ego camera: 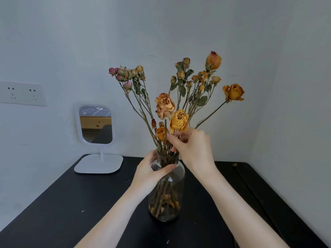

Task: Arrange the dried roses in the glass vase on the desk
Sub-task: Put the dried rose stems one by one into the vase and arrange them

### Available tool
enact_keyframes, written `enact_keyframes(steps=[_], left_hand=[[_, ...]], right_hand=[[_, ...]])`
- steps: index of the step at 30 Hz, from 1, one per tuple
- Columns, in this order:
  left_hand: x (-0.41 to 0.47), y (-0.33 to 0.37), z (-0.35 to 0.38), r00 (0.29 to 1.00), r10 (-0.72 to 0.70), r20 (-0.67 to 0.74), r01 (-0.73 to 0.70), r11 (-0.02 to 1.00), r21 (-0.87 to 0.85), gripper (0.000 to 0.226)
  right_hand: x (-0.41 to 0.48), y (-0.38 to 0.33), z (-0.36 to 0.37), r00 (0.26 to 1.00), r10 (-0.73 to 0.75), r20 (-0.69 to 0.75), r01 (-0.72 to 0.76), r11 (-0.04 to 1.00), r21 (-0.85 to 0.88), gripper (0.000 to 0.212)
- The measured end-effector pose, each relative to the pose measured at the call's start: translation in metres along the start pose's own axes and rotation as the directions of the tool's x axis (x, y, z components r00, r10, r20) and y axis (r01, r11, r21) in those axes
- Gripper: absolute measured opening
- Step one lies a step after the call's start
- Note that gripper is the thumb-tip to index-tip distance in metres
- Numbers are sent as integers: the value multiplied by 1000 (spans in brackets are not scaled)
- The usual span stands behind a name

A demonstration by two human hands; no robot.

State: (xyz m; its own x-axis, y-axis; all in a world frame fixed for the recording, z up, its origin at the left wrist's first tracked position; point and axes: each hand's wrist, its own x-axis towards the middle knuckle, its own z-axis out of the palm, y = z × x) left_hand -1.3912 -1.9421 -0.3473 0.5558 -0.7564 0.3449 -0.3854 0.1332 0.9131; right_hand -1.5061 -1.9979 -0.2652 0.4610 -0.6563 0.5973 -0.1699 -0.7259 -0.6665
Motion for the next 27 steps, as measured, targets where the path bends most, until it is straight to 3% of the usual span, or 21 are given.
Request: enact_keyframes(steps=[3, 5, 7, 9, 13, 17, 22, 27], left_hand=[[-7, -2, 3, 999, 19, -37, -19, 1000, -1, 67], [-19, -4, 7, 988, 39, -151, -35, 999, 31, 69], [-37, -7, 11, 941, 119, -317, -93, 991, 98, 54], [-58, -11, 20, 900, 245, -360, -186, 964, 191, 39], [-85, -23, 51, 946, 309, -99, -277, 927, 252, 19], [-80, -23, 93, 969, 163, 187, -226, 890, 395, 15], [-64, -22, 142, 947, -138, 291, -53, 825, 562, 21], [-53, -28, 177, 914, -279, 296, 13, 748, 664, 30]], right_hand=[[-8, 3, -4, 1000, 9, 1, -9, 1000, -24, 29], [-16, 7, -13, 1000, 3, -1, -3, 1000, -28, 29], [-27, 17, -26, 1000, 8, 2, -8, 1000, -28, 22], [-37, 30, -41, 999, 37, -1, -37, 999, -41, 14], [-52, 74, -73, 975, 214, -60, -215, 977, -8, 5], [-64, 134, -102, 916, 382, -126, -393, 915, -85, 7], [-78, 189, -121, 827, 562, -20, -546, 794, -267, 9], [-83, 213, -109, 727, 670, 148, -541, 692, -477, 17]])
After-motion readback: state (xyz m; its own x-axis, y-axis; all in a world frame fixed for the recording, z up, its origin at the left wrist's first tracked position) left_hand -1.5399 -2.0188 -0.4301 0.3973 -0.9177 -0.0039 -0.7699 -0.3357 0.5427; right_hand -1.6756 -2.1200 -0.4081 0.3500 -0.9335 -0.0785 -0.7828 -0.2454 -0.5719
